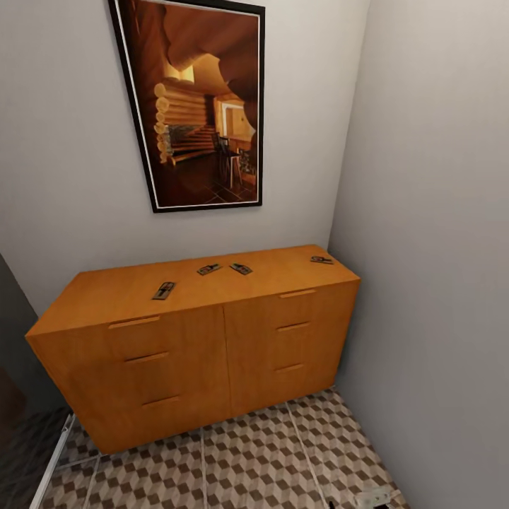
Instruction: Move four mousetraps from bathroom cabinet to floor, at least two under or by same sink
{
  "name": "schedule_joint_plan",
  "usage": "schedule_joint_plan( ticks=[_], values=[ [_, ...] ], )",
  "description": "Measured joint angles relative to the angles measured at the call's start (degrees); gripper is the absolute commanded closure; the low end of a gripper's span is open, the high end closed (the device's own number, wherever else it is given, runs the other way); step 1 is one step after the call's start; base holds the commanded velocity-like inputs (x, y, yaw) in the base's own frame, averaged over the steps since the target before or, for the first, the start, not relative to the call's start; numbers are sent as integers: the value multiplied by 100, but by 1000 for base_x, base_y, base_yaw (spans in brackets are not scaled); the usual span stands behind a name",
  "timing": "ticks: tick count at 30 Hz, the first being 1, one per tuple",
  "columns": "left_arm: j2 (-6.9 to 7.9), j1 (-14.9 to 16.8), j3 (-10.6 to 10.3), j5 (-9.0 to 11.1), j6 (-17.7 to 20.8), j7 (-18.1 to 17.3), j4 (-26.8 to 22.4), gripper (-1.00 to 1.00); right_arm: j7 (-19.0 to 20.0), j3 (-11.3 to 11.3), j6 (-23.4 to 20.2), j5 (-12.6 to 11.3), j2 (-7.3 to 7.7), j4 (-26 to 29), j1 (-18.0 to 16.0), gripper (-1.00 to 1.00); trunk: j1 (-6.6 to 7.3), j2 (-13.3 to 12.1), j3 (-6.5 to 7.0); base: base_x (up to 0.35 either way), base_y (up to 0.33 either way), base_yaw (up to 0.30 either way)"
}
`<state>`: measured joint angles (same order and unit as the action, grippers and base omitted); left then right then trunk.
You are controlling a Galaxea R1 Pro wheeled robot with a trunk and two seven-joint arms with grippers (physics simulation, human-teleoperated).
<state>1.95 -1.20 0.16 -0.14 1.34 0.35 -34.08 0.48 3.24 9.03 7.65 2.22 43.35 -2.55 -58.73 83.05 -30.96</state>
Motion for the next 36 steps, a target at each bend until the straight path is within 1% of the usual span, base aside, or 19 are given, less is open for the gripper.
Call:
schedule_joint_plan(
  ticks=[1,3,4,7,8,10,11,12,14,15,16,21,22,24,25,28,31,34,36],
  values=[
    [-1,2,-8,-6,161,-1,-445,-100,-4,3,-214,4,-2,554,0,-100,0,0,0,0,0,0],
    [-19,1,-16,-10,403,-2,-947,-100,-6,5,-505,0,-5,1129,2,-100,0,0,-1,0,0,0],
    [-45,2,-26,-13,699,-3,-1462,-100,-7,3,-843,-9,-8,1638,0,-100,0,0,0,0,0,0],
    [-81,0,-34,-15,1208,-6,-2398,-100,-5,-5,-1363,-25,-11,2434,1,-100,0,0,-1,0,0,0],
    [-93,0,-43,-13,1544,-15,-2986,-100,-3,-5,-1691,-27,-13,2887,1,-100,0,0,0,0,0,0],
    [-105,-2,-69,-12,1869,-25,-3622,-100,-2,-5,-1964,-28,-12,3282,1,-100,0,0,-1,0,0,0],
    [-147,39,-321,-1,2347,-34,-4324,-100,-4,-5,-2288,-24,-3,3693,-5,-100,0,0,-1,0,0,0],
    [-170,80,-447,-6,2442,-32,-4497,-100,-5,-4,-2346,-26,-2,3779,-10,-100,0,0,-1,0,0,0],
    [-236,212,-698,-8,2569,-17,-4647,-100,-11,-2,-2417,-25,-1,3874,-42,-100,0,-1,0,0,0,0],
    [-310,385,-918,-5,2662,-7,-4738,-100,-20,-2,-2461,-21,0,3936,-113,-100,0,-1,0,0,0,0],
    [-344,487,-1021,-11,2704,-3,-4776,-100,-25,-2,-2478,-21,1,3959,-168,-100,0,-1,0,0,0,0],
    [-504,982,-1293,-15,2976,7,-4870,-100,-41,-5,-2570,-17,5,4020,-567,-100,0,-1,0,0,0,0],
    [-624,1278,-1361,-10,3273,7,-4894,-100,-43,-6,-2700,-14,8,4035,-821,-100,0,-2,2,0,0,0],
    [-716,1649,-1395,-11,3619,3,-4910,-100,-39,-8,-2888,-15,9,4042,-1081,-100,0,-1,0,0,0,0],
    [-771,2007,-1419,8,3898,0,-4918,-100,-34,-8,-3067,-12,10,4046,-1319,-100,0,-1,1,0,0,0],
    [-845,2545,-1446,23,4185,-5,-4927,-100,-28,-12,-3279,-17,11,4050,-1679,-100,0,-1,1,0,0,0],
    [-895,2939,-1455,35,4448,-12,-4931,-100,-23,-15,-3475,-19,13,4053,-1971,-100,0,-1,0,0,0,0],
    [-985,3552,-1464,107,5060,-29,-4937,-100,-7,-18,-3962,-16,13,4058,-2462,-100,0,-1,1,0,0,0],
    [-1011,3828,-1467,209,5278,-34,-4940,-100,1,-20,-4173,-16,12,4059,-2680,-100,0,-1,0,0,0,0]
  ],
)
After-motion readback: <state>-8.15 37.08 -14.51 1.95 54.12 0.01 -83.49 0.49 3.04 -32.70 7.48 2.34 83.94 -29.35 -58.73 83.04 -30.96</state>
